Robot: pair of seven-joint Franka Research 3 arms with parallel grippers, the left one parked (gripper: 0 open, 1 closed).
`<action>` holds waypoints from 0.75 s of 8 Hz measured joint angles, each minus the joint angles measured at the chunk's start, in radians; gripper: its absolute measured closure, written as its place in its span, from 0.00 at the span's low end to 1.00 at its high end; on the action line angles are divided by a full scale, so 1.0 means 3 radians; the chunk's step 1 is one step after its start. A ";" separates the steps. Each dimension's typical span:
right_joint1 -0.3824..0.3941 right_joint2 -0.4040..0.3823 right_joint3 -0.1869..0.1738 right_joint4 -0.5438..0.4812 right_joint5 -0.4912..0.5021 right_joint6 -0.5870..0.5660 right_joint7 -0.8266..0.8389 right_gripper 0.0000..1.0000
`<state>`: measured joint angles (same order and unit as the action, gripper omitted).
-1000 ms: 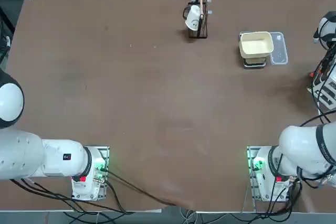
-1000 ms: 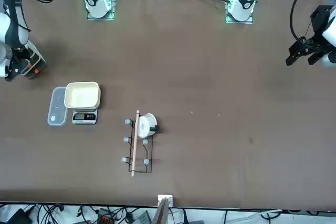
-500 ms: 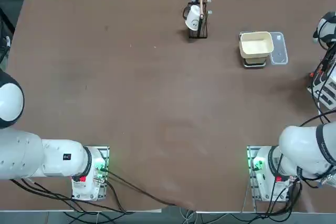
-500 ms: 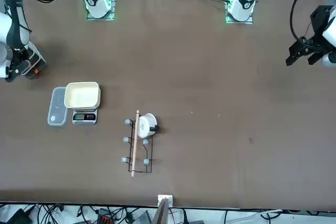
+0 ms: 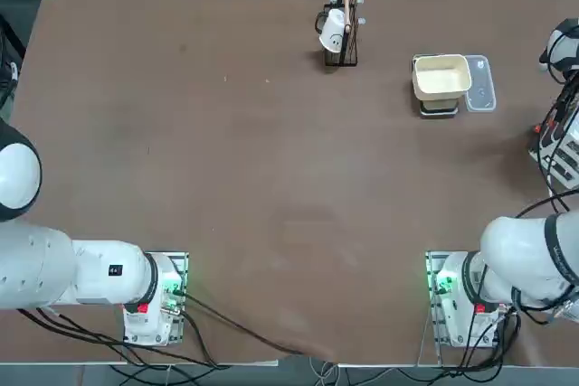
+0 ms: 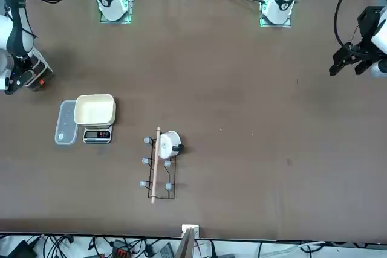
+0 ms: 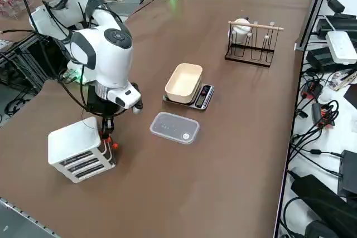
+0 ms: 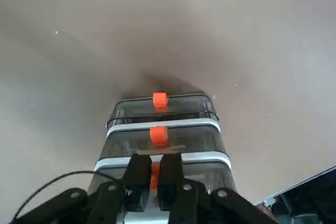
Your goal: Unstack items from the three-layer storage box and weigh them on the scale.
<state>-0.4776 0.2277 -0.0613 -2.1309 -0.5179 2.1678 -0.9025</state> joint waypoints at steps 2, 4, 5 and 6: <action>0.0000 0.0004 0.0001 0.0001 0.0000 0.0000 0.0028 0.88; 0.0001 0.0005 0.0005 0.0001 -0.0001 -0.0002 0.0031 0.88; 0.0007 0.0007 0.0010 0.0001 -0.0009 -0.0009 0.0031 0.88; 0.0044 0.0010 0.0012 0.0001 -0.0026 -0.0020 0.0031 0.88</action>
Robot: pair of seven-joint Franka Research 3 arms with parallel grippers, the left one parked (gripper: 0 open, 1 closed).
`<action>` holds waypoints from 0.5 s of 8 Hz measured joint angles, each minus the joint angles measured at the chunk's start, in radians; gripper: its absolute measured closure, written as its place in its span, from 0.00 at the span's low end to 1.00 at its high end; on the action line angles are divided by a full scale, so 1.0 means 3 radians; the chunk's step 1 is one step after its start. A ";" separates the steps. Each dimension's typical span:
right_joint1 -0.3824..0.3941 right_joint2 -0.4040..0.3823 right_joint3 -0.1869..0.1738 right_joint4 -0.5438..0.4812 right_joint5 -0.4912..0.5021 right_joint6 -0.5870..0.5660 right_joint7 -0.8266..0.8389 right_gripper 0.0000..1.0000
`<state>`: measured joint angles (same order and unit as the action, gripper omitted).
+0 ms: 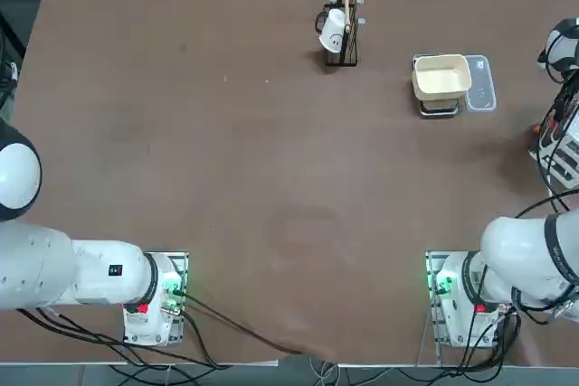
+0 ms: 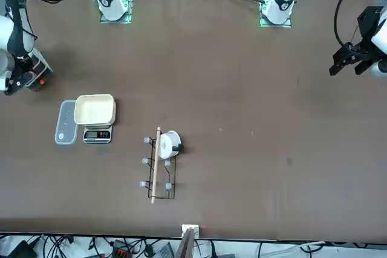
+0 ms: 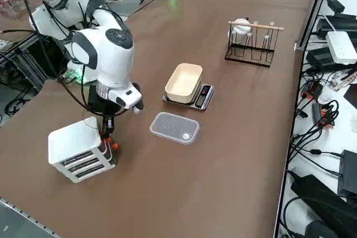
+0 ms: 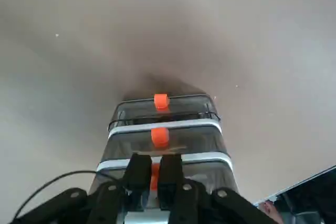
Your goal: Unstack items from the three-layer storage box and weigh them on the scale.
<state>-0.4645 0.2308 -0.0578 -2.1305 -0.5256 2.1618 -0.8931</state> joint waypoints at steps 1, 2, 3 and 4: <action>0.0091 0.0005 0.0003 0.0009 -0.0001 -0.0002 0.0014 0.88; 0.0212 0.0031 0.0012 0.0041 0.0000 -0.0011 0.0068 0.88; 0.0322 0.0082 0.0019 0.0105 0.0020 -0.0030 0.0114 0.88; 0.0404 0.0138 0.0021 0.0191 0.0089 -0.0040 0.0125 0.88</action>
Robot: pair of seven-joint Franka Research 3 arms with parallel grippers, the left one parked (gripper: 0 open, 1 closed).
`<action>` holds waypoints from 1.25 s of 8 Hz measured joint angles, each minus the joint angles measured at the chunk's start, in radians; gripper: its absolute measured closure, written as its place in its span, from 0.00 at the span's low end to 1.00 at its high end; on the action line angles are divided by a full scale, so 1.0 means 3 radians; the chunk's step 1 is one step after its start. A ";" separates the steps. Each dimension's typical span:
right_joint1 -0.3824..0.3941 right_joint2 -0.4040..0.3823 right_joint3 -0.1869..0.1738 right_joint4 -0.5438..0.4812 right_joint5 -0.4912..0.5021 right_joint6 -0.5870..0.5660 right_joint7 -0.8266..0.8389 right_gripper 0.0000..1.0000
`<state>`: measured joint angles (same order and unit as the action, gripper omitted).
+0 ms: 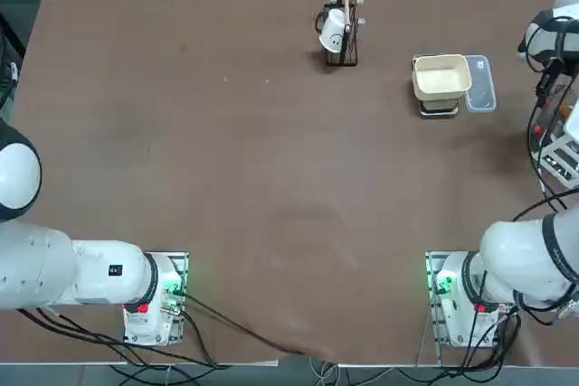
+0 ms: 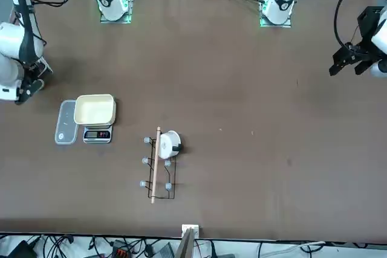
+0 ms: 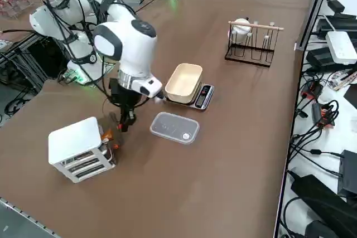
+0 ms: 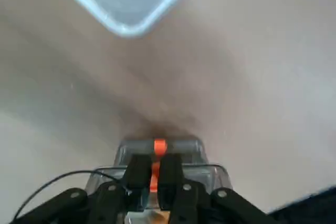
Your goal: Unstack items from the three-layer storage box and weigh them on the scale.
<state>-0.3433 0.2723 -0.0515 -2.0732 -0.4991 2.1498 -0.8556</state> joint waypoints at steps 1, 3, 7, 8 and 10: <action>0.0072 0.0048 0.0001 0.0079 0.0108 -0.0008 0.0001 0.88; 0.0182 0.0085 0.0001 0.0143 0.0220 -0.0024 0.0007 0.88; 0.0217 0.0105 0.0002 0.0282 0.0242 -0.0188 0.0034 0.33; 0.0240 0.0098 0.0024 0.0504 0.0329 -0.0488 0.0038 0.16; 0.0309 0.0049 0.0101 0.1083 0.0497 -0.1272 0.0024 0.01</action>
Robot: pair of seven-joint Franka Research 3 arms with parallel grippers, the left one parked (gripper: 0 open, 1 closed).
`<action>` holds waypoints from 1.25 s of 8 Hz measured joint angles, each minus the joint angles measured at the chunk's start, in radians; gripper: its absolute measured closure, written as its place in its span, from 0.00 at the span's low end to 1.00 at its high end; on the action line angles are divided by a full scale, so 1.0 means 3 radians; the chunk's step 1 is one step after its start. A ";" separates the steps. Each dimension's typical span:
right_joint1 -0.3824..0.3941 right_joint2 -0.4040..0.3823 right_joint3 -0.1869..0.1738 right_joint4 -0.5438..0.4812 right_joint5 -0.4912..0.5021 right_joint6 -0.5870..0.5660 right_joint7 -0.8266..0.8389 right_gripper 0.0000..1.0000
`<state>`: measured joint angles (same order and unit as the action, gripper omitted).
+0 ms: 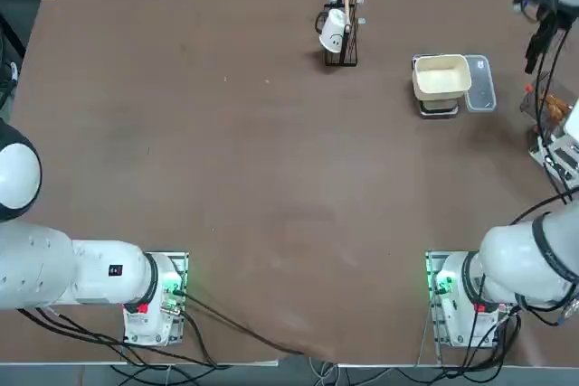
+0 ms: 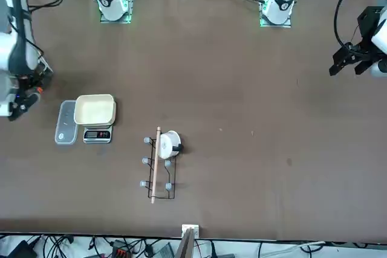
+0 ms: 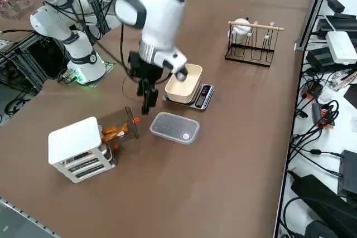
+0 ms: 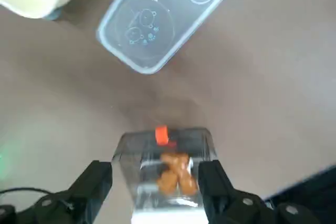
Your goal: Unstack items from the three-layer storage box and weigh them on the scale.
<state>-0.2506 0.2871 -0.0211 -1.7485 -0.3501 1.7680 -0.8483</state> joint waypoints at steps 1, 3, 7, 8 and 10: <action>-0.0002 -0.0057 -0.0008 0.0064 0.0005 -0.0092 -0.0044 0.06; -0.0077 -0.0113 -0.0050 -0.0102 -0.0121 0.0019 -0.0101 0.19; -0.0497 -0.0127 -0.0080 -0.0698 -0.0245 0.0749 -0.0329 0.39; -0.0512 -0.0130 -0.0079 -0.0781 -0.0245 0.0872 -0.0329 0.39; -0.0545 -0.0151 -0.0080 -0.0936 -0.0245 0.1028 -0.0326 0.39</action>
<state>-0.4139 0.2418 -0.0450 -2.0292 -0.4236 2.0765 -0.9461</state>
